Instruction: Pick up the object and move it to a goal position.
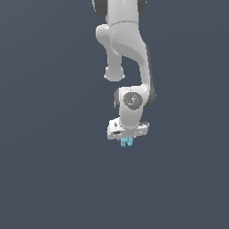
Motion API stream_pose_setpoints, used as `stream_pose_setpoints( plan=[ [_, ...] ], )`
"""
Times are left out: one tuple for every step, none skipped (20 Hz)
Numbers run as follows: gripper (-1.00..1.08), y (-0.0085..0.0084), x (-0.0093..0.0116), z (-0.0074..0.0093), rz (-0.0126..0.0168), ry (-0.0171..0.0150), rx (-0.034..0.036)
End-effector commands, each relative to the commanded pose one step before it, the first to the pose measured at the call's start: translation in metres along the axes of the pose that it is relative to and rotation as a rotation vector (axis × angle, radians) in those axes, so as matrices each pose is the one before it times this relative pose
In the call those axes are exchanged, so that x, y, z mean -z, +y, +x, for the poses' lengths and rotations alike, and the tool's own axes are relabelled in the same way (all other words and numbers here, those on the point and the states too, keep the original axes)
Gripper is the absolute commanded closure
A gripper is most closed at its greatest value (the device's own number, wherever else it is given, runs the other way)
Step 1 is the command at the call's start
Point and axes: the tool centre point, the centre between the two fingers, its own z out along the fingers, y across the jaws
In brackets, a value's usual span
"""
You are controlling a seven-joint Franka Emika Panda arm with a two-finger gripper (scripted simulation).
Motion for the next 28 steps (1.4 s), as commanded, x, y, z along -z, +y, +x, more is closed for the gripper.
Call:
stream_pose_setpoints(
  plan=[
    [1.08,0.00001,-0.00071,0.00001,0.00001,-0.00024,0.00003],
    [1.08,0.0,0.0,0.0,0.0,0.0,0.0],
    [1.08,0.0,0.0,0.0,0.0,0.0,0.0],
    [1.08,0.0,0.0,0.0,0.0,0.0,0.0],
    [1.08,0.0,0.0,0.0,0.0,0.0,0.0],
    [1.08,0.0,0.0,0.0,0.0,0.0,0.0],
    [1.08,0.00014,0.00079,0.00001,0.0,0.00067,-0.00016],
    [1.08,-0.00009,0.00022,-0.00008,0.0,0.0,0.0],
    [1.08,-0.00027,0.00066,-0.00023,0.0,0.0,0.0],
    [1.08,-0.00045,0.0011,-0.00039,0.0,0.0,0.0],
    [1.08,-0.00063,0.00154,-0.00054,0.0,0.0,0.0],
    [1.08,-0.00081,0.00198,-0.0007,0.0,0.0,0.0],
    [1.08,-0.001,0.00243,-0.00086,0.0,0.0,0.0],
    [1.08,-0.00118,0.00288,-0.00101,0.0,0.0,0.0],
    [1.08,-0.00137,0.00333,-0.00117,0.0,0.0,0.0],
    [1.08,-0.00156,0.00379,-0.00133,0.0,0.0,0.0],
    [1.08,-0.00174,0.00425,-0.00149,0.0,0.0,0.0],
    [1.08,-0.00194,0.00472,-0.00165,0.0,0.0,0.0],
    [1.08,-0.00213,0.0052,-0.00182,0.0,0.0,0.0],
    [1.08,-0.00233,0.00569,-0.00198,0.0,0.0,0.0],
    [1.08,-0.00253,0.00618,-0.00215,0.0,0.0,0.0],
    [1.08,-0.00294,0.00664,-0.00231,-0.00064,-0.00007,0.00025],
    [1.08,-0.00294,0.0072,-0.00249,0.0,0.0,0.0],
    [1.08,-0.00315,0.00773,-0.00267,0.0,0.0,0.0],
    [1.08,-0.00337,0.00828,-0.00284,0.0,0.0,0.0],
    [1.08,-0.00359,0.00883,-0.00302,0.0,0.0,0.0],
    [1.08,-0.00379,0.00934,-0.00318,0.0,0.0,0.0],
    [1.08,-0.00402,0.00954,-0.00324,-0.00046,-0.00003,0.00015]
  ],
)
